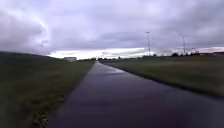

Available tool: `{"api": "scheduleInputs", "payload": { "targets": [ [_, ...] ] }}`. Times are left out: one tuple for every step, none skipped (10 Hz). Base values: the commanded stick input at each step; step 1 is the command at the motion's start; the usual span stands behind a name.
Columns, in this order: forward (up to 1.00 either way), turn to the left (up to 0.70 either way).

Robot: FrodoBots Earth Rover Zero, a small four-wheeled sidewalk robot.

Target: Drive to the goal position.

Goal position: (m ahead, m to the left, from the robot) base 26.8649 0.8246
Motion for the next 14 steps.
{"api": "scheduleInputs", "payload": {
  "targets": [
    [0.7,0.0],
    [0.7,0.0],
    [0.7,0.0],
    [0.7,0.0],
    [0.7,0.0],
    [0.7,0.0],
    [0.7,0.0],
    [0.7,0.0],
    [0.7,0.0],
    [0.7,0.0],
    [0.7,0.0],
    [0.7,0.0],
    [0.7,0.0],
    [0.7,0.0]
  ]
}}
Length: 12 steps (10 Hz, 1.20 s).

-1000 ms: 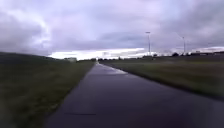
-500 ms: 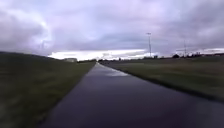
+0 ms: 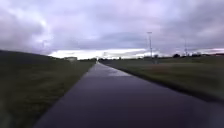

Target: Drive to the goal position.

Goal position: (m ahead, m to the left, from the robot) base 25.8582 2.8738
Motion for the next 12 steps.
{"api": "scheduleInputs", "payload": {
  "targets": [
    [0.7,0.0],
    [0.7,0.0],
    [0.7,0.0],
    [0.7,0.0],
    [0.7,0.0],
    [0.7,0.0],
    [0.7,0.0],
    [0.7,0.0],
    [0.7,0.11],
    [0.7,0.27],
    [0.7,0.27],
    [0.7,0.27]
  ]
}}
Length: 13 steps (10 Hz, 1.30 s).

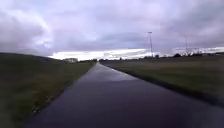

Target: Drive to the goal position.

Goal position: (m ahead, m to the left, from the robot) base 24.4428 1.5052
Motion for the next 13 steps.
{"api": "scheduleInputs", "payload": {
  "targets": [
    [0.7,0.27],
    [0.7,0.27],
    [0.7,0.11],
    [0.7,0.0],
    [0.7,0.0],
    [0.7,0.0],
    [0.7,0.0],
    [0.7,0.0],
    [0.7,0.0],
    [0.7,0.0],
    [0.7,0.0],
    [0.7,0.16],
    [0.7,0.2]
  ]
}}
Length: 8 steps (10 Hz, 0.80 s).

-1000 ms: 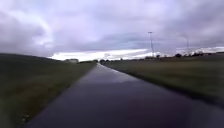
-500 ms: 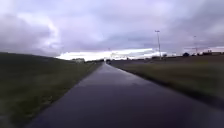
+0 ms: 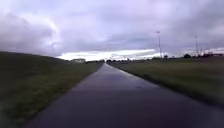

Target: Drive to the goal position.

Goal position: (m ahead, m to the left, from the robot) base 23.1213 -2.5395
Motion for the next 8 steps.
{"api": "scheduleInputs", "payload": {
  "targets": [
    [0.7,0.03],
    [0.7,0.0],
    [0.7,0.0],
    [0.7,0.0],
    [0.7,0.0],
    [0.7,0.0],
    [0.7,0.0],
    [0.7,0.0]
  ]
}}
